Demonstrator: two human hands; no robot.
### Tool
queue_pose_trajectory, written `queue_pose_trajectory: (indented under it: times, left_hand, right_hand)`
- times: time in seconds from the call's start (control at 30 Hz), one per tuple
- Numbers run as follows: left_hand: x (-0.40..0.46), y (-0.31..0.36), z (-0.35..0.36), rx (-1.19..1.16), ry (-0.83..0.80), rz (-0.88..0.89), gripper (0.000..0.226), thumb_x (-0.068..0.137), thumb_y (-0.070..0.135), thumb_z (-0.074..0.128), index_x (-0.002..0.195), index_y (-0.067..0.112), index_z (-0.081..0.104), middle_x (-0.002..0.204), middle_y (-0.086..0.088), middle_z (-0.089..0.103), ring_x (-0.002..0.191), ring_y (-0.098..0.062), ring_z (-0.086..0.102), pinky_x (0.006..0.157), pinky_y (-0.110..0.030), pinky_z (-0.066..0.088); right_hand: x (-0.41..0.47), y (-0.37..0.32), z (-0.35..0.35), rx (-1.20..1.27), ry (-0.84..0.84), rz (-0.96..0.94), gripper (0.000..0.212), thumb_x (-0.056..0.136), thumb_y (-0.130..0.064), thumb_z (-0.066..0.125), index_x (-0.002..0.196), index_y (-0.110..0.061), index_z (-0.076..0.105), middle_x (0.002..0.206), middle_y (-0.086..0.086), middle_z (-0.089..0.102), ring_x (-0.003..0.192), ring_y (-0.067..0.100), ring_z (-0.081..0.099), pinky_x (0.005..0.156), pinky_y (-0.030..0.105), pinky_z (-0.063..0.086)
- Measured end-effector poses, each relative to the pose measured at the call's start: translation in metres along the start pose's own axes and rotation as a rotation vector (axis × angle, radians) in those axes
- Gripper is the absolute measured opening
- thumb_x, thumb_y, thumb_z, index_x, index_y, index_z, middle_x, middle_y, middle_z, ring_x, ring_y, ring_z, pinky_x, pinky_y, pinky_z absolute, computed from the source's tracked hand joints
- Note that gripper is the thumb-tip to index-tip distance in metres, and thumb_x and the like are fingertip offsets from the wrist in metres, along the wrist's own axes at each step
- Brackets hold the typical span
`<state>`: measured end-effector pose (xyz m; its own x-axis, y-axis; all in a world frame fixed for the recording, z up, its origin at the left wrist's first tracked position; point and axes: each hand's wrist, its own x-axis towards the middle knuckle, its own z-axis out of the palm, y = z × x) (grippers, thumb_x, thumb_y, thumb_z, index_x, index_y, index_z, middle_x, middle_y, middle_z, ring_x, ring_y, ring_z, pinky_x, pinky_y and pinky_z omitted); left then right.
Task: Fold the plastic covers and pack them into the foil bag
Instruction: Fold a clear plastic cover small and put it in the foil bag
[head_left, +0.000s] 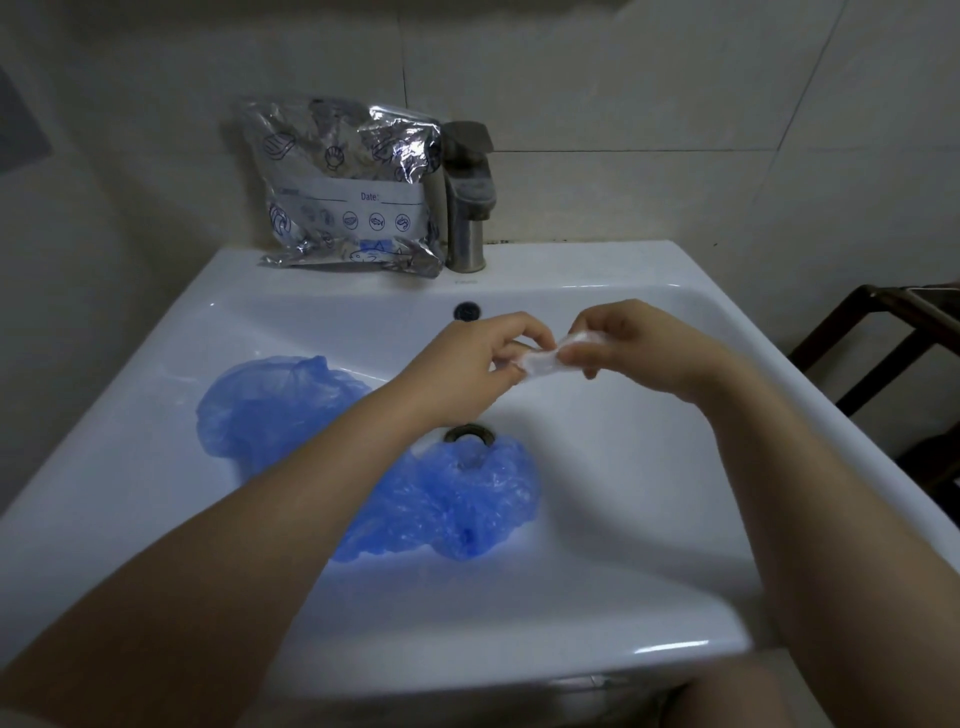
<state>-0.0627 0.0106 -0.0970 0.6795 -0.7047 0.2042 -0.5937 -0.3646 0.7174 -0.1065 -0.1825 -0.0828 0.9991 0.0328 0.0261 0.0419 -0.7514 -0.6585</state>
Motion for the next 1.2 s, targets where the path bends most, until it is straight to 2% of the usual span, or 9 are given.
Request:
queue_pose_trajectory:
  times: [0.2,0.33,0.5,0.6,0.67,0.77,0.87,1.03,1.2]
  left_hand:
    - [0.001,0.004,-0.002,-0.054,0.041,0.043,0.034,0.089,0.003,0.053,0.105,0.034,0.049,0.102,0.020,0.056,0.071,-0.008,0.063,0.075,-0.016,0.046]
    - [-0.002,0.005,-0.001,-0.053,-0.073,0.047,0.042,0.089,0.005,0.053,0.102,0.045,0.051,0.105,0.010,0.061,0.074,-0.005,0.064,0.077,-0.023,0.048]
    - [-0.002,0.003,0.000,-0.241,-0.128,-0.040,0.040,0.090,0.001,0.053,0.104,0.039,0.058,0.109,0.013,0.061,0.076,-0.008,0.068,0.073,-0.012,0.047]
    - [0.002,-0.001,0.000,-0.412,-0.016,-0.136,0.037,0.091,0.001,0.053,0.112,0.031,0.057,0.122,0.004,0.059,0.081,-0.009,0.070,0.069,-0.011,0.045]
    - [0.005,-0.005,-0.001,-0.567,0.104,-0.214,0.035,0.090,-0.004,0.052,0.112,0.024,0.057,0.115,0.001,0.062,0.084,-0.009,0.067,0.076,-0.016,0.045]
    - [0.010,-0.007,-0.004,-0.726,0.237,-0.350,0.034,0.088,-0.005,0.052,0.108,0.022,0.059,0.103,0.004,0.064,0.096,-0.013,0.058,0.089,-0.024,0.042]
    - [0.011,-0.005,-0.004,-0.977,0.236,-0.399,0.039,0.088,-0.011,0.044,0.114,0.016,0.057,0.096,0.000,0.063,0.090,-0.011,0.062,0.094,-0.025,0.044]
    - [0.009,0.003,0.002,-1.087,0.146,-0.421,0.046,0.090,-0.012,0.031,0.126,0.008,0.051,0.094,-0.003,0.062,0.084,-0.008,0.060,0.097,-0.024,0.041]
    - [0.008,0.011,-0.003,-1.267,0.203,-0.476,0.026,0.089,0.006,0.038,0.100,0.005,0.061,0.104,-0.008,0.065,0.090,-0.016,0.062,0.103,-0.032,0.039]
  right_hand:
    - [0.004,0.002,0.003,0.630,0.124,-0.085,0.012,0.087,-0.004,0.061,0.080,-0.013,0.056,0.066,0.006,0.049,0.051,0.010,0.044,0.051,0.020,0.037]
    - [0.004,0.002,0.004,0.592,0.077,-0.125,0.005,0.075,-0.014,0.066,0.072,-0.016,0.061,0.066,0.003,0.056,0.054,0.009,0.044,0.051,0.018,0.037]
    - [0.007,0.000,0.012,0.547,0.139,-0.126,0.011,0.085,-0.006,0.063,0.087,-0.017,0.063,0.077,-0.004,0.062,0.063,0.009,0.050,0.056,0.021,0.040]
    - [0.011,-0.004,0.023,0.431,0.354,-0.080,0.033,0.085,-0.019,0.066,0.114,-0.025,0.050,0.103,-0.005,0.054,0.082,0.008,0.053,0.070,0.019,0.044]
    - [0.010,-0.009,0.027,0.260,0.469,-0.162,0.033,0.085,-0.020,0.067,0.112,-0.028,0.050,0.109,-0.007,0.046,0.089,0.003,0.049,0.076,0.015,0.042]
    - [0.010,-0.015,0.033,0.048,0.397,-0.379,0.019,0.083,-0.014,0.068,0.099,-0.023,0.062,0.102,-0.010,0.045,0.091,0.007,0.049,0.077,0.012,0.041]
    - [0.014,-0.014,0.044,-0.224,0.334,-0.504,0.030,0.078,-0.014,0.073,0.107,-0.012,0.066,0.108,0.004,0.054,0.096,0.020,0.050,0.076,0.019,0.037]
    - [0.021,-0.012,0.050,-0.547,0.470,-0.675,0.027,0.071,-0.011,0.066,0.098,-0.004,0.069,0.096,0.013,0.065,0.076,0.034,0.061,0.059,0.036,0.052]
    - [0.020,-0.008,0.046,-0.531,0.519,-0.692,0.020,0.082,-0.019,0.059,0.092,-0.007,0.071,0.087,0.011,0.066,0.068,0.030,0.061,0.055,0.035,0.050]
